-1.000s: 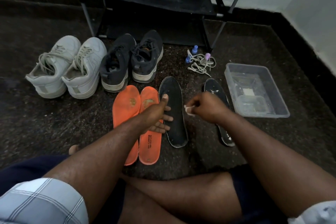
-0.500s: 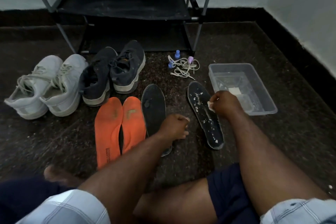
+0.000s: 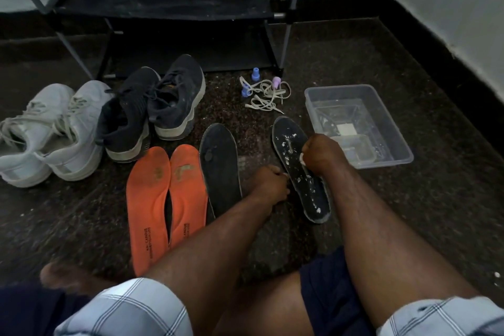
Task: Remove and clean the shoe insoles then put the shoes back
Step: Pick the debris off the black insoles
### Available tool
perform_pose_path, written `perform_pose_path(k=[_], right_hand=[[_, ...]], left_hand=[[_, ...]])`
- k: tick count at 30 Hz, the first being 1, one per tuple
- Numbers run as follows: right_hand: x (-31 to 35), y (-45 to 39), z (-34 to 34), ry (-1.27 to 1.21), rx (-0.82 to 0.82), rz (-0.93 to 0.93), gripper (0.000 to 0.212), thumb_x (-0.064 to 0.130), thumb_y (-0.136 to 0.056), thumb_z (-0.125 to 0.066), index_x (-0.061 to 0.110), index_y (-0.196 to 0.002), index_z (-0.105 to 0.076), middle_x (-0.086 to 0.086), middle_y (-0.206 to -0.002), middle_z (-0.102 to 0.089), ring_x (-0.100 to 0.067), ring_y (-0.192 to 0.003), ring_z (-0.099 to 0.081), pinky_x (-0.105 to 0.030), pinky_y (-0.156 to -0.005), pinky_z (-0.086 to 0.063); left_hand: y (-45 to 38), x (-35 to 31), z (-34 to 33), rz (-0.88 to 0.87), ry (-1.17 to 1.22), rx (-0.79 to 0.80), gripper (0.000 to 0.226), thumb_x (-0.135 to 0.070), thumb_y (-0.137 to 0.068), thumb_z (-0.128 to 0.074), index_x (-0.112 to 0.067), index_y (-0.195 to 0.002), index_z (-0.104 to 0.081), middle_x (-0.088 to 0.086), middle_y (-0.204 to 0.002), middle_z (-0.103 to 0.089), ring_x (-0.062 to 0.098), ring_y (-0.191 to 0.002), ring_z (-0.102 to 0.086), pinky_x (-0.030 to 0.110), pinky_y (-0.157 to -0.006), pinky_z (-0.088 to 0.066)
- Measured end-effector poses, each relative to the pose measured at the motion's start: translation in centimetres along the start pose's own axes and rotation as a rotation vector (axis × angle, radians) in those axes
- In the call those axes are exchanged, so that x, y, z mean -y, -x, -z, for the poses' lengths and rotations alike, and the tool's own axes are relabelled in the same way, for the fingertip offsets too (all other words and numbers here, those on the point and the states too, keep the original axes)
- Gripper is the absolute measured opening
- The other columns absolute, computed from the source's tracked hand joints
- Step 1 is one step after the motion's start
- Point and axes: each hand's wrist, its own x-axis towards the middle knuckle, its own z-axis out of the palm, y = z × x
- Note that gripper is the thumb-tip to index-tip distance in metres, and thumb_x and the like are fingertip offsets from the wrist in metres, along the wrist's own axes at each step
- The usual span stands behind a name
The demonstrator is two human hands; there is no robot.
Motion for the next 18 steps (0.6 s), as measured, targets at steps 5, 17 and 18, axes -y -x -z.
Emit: perform_pose_path(k=[5,17,18], right_hand=[[0.4,0.4,-0.4,0.046,-0.027,0.004,0.027,0.015,-0.085,-0.057,0.007,-0.110,-0.063,-0.017,-0.111,-0.067,-0.033,-0.102,-0.064,-0.034,-0.083,-0.049],[2.4,1.7,-1.0,0.032,0.124,0.064,0.006,0.019,-0.082,-0.063,0.014,-0.083,-0.066,-0.011,-0.098,-0.070,-0.028,-0.091,-0.066,-0.030,-0.077,-0.050],[2.7,1.9,-1.1,0.025,0.143,0.073,0.006,0.020,-0.082,-0.063,0.014,-0.081,-0.067,-0.011,-0.097,-0.070,-0.027,-0.092,-0.067,-0.031,-0.080,-0.052]], left_hand=[[0.3,0.1,0.5,-0.004,0.033,0.027,0.010,-0.012,-0.098,-0.056,-0.019,-0.102,-0.050,0.011,-0.094,-0.066,0.018,-0.061,-0.061,0.031,-0.062,-0.053],[1.5,0.3,3.8,-0.027,-0.021,0.124,0.011,-0.018,-0.098,-0.055,-0.024,-0.094,-0.063,0.014,-0.101,-0.073,0.024,-0.080,-0.070,0.037,-0.077,-0.059],[1.5,0.4,4.7,-0.011,-0.031,0.118,0.010,-0.019,-0.098,-0.054,-0.025,-0.094,-0.062,0.010,-0.100,-0.073,0.024,-0.084,-0.071,0.037,-0.079,-0.059]])
